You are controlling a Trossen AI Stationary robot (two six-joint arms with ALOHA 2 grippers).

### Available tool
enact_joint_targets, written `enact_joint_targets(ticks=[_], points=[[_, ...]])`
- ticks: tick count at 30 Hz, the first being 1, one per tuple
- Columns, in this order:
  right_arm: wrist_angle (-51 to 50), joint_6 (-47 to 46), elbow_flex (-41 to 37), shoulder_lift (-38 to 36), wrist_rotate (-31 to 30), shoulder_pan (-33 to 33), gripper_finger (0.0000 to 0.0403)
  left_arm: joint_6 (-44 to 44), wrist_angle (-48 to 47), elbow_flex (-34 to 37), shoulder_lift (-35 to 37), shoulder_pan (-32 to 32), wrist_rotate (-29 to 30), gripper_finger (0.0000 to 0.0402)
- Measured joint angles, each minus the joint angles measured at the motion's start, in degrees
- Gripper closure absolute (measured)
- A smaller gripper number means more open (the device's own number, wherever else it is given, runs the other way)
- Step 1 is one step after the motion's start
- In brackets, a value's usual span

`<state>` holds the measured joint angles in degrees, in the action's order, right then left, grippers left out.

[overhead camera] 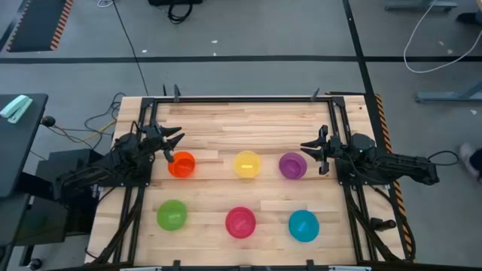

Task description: Nest bowls inside each other

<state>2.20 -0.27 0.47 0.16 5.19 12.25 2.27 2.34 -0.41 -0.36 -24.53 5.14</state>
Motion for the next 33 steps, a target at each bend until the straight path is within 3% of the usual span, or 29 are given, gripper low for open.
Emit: enact_joint_targets(ticks=[33], points=[[0.00,-0.01,0.00,0.01,0.00,0.00,0.0321,0.01,0.00,0.00,0.00,0.02,-0.01,0.0256]])
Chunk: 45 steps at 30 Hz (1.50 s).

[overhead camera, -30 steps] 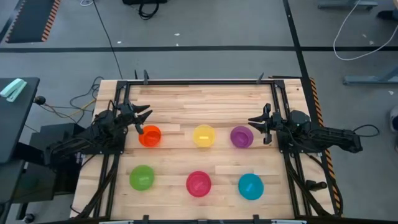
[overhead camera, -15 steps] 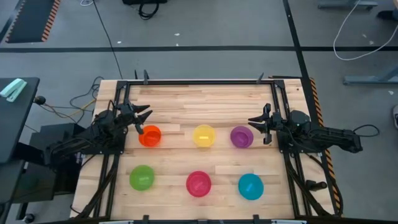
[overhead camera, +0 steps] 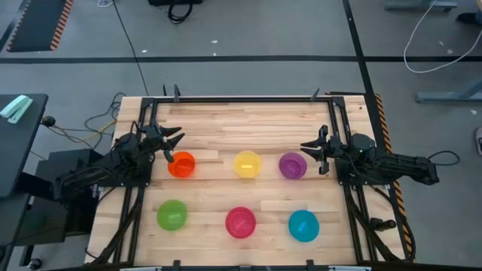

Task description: Nest bowls inside each other

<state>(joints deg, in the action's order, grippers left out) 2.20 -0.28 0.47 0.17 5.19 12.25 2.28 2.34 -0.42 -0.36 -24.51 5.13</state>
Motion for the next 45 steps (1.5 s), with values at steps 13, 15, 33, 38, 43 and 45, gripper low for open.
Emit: enact_joint_targets(ticks=[13,15,33,38,43,45], points=[[0.00,0.01,0.00,0.00,0.02,0.00,0.0321,-0.02,-0.01,0.00,0.01,0.00,0.00,0.0262],[0.00,0.01,0.00,0.01,0.01,0.00,0.0321,0.00,-0.01,0.01,0.02,0.00,0.02,0.0264],[0.00,-0.01,0.00,-0.01,0.00,0.00,0.0321,0.00,0.01,-0.01,0.02,0.00,0.02,0.0260],[0.00,-0.01,0.00,-0.01,0.00,0.00,0.0321,0.00,-0.01,0.01,0.02,-0.02,0.02,0.0264],[0.00,-0.01,0.00,-0.01,0.00,0.00,0.0321,-0.02,-0.01,-0.01,0.02,-0.02,0.00,0.0260],[0.00,0.00,0.00,0.00,0.00,-0.01,0.0321,0.00,0.01,-0.01,0.02,-0.02,0.02,0.0257]])
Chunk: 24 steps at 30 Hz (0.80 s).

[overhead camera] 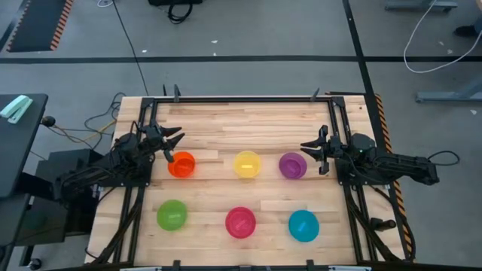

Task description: Nest bowls inside each other

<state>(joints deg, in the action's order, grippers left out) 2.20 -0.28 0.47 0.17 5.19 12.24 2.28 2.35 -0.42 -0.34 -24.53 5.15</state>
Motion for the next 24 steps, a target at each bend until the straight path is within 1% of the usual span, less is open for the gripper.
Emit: enact_joint_targets(ticks=[8,13,18,24], points=[[0.01,0.00,0.00,0.01,0.01,0.01,0.0321,0.00,0.57,0.02,-0.02,0.00,0.00,0.0254],[0.07,-0.01,0.00,-0.01,0.02,0.01,0.0321,0.02,4.09,0.01,-0.02,0.00,0.00,0.0260],[0.18,-0.67,0.00,0.00,0.01,0.00,0.0321,0.16,10.16,0.00,0.00,0.00,0.00,0.0261],[3.70,-1.67,0.00,0.01,0.00,0.01,0.0321,6.89,14.13,0.00,0.00,0.00,0.01,0.0253]])
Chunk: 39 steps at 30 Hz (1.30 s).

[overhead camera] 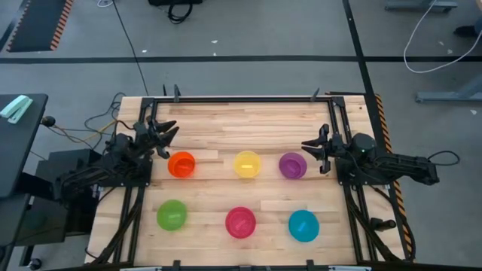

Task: Nest bowls inside each other
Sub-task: Stack the violet bowl onto the yellow bowl

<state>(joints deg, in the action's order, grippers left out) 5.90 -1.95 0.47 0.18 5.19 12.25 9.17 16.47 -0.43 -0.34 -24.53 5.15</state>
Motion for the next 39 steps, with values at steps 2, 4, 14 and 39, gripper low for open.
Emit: enact_joint_targets(ticks=[2,4,14,39], points=[[0.49,0.02,0.23,0.00,0.00,0.00,0.0321,0.50,0.23,0.00,-0.02,0.00,0.35,0.0251],[0.52,0.00,1.13,0.01,0.02,0.00,0.0321,-0.31,1.11,0.00,0.00,-0.04,0.67,0.0251],[-2.33,-2.48,10.23,6.09,0.02,-0.01,0.0321,5.10,0.91,0.00,-0.02,-0.06,1.17,0.0252],[-48.84,-15.78,49.68,53.67,-6.88,0.00,0.0321,8.11,-27.88,-17.26,-22.50,0.07,-11.73,0.0290]])
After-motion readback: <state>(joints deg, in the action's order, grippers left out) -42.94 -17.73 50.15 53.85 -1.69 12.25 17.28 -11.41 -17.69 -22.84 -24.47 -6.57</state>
